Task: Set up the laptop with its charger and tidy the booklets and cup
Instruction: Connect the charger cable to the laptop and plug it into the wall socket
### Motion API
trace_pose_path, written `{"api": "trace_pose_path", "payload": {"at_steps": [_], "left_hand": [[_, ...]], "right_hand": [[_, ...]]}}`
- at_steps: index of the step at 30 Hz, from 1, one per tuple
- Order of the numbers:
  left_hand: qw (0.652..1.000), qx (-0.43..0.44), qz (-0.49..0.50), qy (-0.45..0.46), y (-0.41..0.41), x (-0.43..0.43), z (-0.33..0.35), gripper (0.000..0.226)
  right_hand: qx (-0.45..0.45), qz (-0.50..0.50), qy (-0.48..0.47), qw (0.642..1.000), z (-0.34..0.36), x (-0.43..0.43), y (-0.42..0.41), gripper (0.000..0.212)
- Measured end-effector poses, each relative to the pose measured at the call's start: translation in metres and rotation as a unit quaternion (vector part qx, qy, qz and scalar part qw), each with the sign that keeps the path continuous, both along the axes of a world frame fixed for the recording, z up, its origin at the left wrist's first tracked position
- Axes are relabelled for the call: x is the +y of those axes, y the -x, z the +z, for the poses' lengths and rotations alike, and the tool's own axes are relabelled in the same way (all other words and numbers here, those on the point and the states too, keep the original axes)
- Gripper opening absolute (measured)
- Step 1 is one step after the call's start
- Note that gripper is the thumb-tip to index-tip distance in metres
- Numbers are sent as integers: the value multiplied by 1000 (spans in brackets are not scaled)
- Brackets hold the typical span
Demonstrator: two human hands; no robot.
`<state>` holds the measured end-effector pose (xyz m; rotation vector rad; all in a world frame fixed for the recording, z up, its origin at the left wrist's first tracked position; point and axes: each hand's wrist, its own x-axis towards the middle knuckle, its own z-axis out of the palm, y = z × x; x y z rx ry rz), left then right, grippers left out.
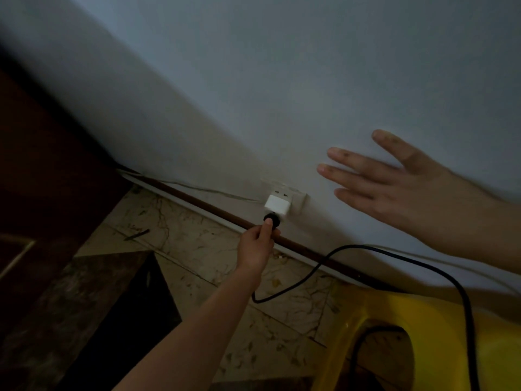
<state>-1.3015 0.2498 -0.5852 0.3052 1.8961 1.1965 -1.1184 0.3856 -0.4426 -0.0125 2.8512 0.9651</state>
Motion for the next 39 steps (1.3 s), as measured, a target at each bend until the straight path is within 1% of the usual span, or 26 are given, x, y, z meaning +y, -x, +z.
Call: {"api": "trace_pose_path", "payload": {"at_steps": [7, 10, 13, 16, 21, 24, 26, 27, 30, 32, 33, 36, 39], "left_hand": [[1000, -17, -2, -6, -1, 1, 2, 40], [999, -14, -47, 14, 5, -2, 2, 44], [997, -2, -75, 33, 9, -2, 4, 45], [994, -4, -90, 66, 10, -1, 7, 41], [993, -24, -84, 85, 10, -2, 17, 35], [990, -19, -93, 108, 11, -2, 23, 49], [990, -11, -96, 107, 13, -4, 26, 56], [990, -1, -96, 100, 13, -6, 28, 58], [992, 50, -90, 76, 10, -14, 42, 59], [986, 130, -102, 27, 4, -26, 64, 58], [975, 185, -120, -5, 0, -31, 81, 58], [921, 331, -190, -78, -11, -43, 147, 53], [864, 416, -254, -127, -18, -56, 225, 55]], "right_hand": [[32, 14, 15, 999, -4, 3, -1, 80], [25, 7, 4, 1000, -3, 3, -2, 80], [10, -7, -19, 1000, -1, 1, -1, 80], [-27, -31, -49, 998, 3, -3, 2, 79], [-87, -82, -65, 991, 7, -8, 2, 84], [-93, -97, -47, 990, 8, -13, 4, 84], [-65, -91, -38, 993, 12, -15, 6, 84], [-43, -93, -14, 995, 13, -16, 8, 84], [-23, -90, 40, 995, 17, -25, 13, 91], [-2, -111, 93, 989, 26, -38, 15, 95], [16, -126, 126, 984, 34, -46, 16, 97], [53, -158, 197, 966, 73, -69, 16, 97], [80, -190, 243, 948, 132, -90, 7, 90]]}}
